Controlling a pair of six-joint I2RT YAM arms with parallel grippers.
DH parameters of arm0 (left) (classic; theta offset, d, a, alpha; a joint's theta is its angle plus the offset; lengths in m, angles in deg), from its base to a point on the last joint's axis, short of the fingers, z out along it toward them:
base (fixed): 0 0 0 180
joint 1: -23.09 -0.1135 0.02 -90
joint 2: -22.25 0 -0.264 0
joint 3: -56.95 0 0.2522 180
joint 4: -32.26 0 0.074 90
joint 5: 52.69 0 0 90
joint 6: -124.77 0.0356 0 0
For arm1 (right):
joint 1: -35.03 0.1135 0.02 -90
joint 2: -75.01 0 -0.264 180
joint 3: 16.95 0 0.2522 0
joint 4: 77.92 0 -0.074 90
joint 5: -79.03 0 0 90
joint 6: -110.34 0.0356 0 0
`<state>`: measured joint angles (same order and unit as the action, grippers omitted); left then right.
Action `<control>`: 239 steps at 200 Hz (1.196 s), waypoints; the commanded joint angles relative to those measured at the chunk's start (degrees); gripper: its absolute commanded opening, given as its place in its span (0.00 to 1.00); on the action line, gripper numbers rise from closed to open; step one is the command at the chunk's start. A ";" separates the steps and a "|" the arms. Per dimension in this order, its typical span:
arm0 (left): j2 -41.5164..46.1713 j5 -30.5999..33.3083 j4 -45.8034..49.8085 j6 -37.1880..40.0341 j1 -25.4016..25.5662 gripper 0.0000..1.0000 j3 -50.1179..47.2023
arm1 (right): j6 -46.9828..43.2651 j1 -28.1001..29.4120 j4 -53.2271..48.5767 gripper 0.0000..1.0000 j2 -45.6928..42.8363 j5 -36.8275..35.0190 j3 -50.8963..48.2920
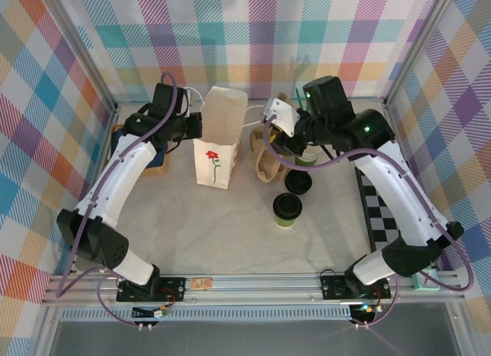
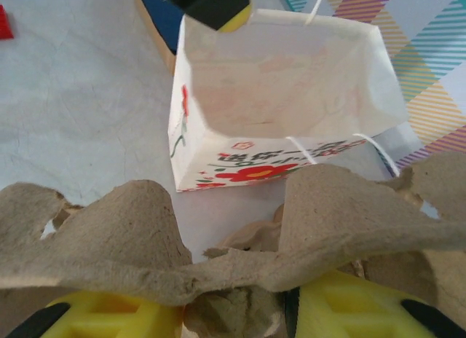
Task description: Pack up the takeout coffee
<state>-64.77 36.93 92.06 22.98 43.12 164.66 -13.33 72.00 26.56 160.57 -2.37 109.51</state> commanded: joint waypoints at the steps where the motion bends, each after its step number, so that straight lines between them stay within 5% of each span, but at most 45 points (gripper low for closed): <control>1: 5.02 4.72 5.20 2.09 2.28 0.00 -0.27 | 3.15 0.82 -3.45 0.39 2.32 2.43 4.71; 95: 20.22 21.55 14.52 2.57 13.04 0.00 -11.19 | 12.21 4.90 -9.06 0.34 13.53 4.75 22.94; 170: 22.25 25.75 16.78 1.25 19.08 0.00 -11.79 | 18.28 11.82 -13.87 0.29 23.94 0.63 31.20; 239: 23.27 27.88 15.43 -0.14 21.95 0.00 -15.03 | 15.58 12.33 -13.83 0.32 27.18 1.71 31.72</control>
<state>-43.07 62.52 107.43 23.73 64.10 150.43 2.91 84.24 13.60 187.74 -1.37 139.46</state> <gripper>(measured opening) 0.058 0.317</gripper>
